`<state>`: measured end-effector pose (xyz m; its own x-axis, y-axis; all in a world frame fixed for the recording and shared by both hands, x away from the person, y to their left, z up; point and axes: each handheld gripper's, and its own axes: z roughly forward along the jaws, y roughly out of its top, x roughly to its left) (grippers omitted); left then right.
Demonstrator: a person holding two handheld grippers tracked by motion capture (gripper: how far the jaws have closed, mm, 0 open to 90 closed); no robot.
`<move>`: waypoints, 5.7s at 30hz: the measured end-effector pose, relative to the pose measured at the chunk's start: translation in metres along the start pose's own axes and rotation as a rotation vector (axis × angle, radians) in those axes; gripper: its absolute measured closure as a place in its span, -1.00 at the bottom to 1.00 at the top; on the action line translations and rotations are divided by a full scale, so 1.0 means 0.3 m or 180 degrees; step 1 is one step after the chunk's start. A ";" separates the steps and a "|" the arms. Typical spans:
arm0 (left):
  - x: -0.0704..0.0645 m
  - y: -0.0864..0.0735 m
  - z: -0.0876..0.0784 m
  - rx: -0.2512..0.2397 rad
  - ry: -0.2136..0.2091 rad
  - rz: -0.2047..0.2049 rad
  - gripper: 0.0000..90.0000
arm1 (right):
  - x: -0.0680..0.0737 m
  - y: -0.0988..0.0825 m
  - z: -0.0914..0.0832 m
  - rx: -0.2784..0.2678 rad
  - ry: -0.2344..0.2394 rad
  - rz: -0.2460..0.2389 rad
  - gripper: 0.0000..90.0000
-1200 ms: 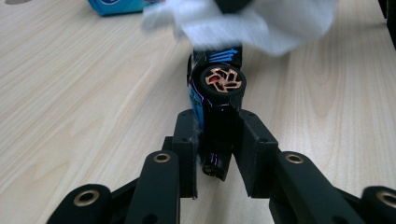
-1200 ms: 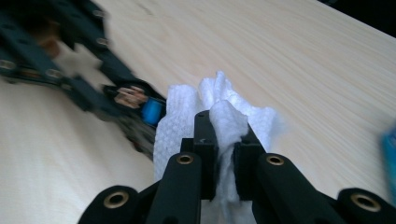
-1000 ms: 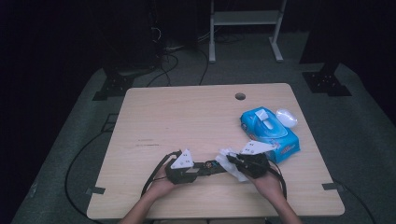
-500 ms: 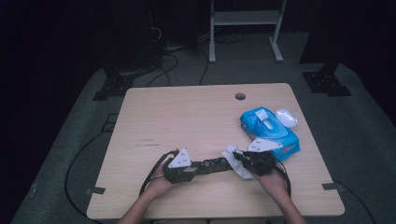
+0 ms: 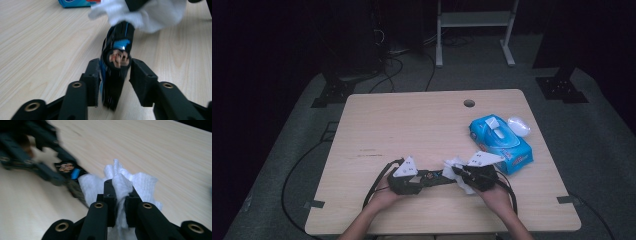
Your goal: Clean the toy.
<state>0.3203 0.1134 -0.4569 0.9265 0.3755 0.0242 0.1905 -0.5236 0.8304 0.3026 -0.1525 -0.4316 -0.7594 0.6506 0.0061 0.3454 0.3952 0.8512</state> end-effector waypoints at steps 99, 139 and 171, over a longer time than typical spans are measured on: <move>0.036 0.042 -0.036 0.0967 0.0002 -0.0032 0.04 | -0.067 -0.023 0.020 -0.0327 0.0171 0.0544 0.84; -0.005 0.240 0.062 0.1031 -0.0107 0.0293 0.27 | -0.118 -0.023 0.005 -0.0553 0.0632 0.0952 0.84; -0.038 0.262 0.041 0.0386 -0.0087 0.0247 0.28 | -0.045 0.074 -0.097 -0.0909 0.0414 0.0564 0.85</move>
<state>0.3288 0.0585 -0.3988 0.9481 0.3102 0.0692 0.1543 -0.6395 0.7532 0.3044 -0.1715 -0.3974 -0.7717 0.5975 0.2179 0.3241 0.0746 0.9431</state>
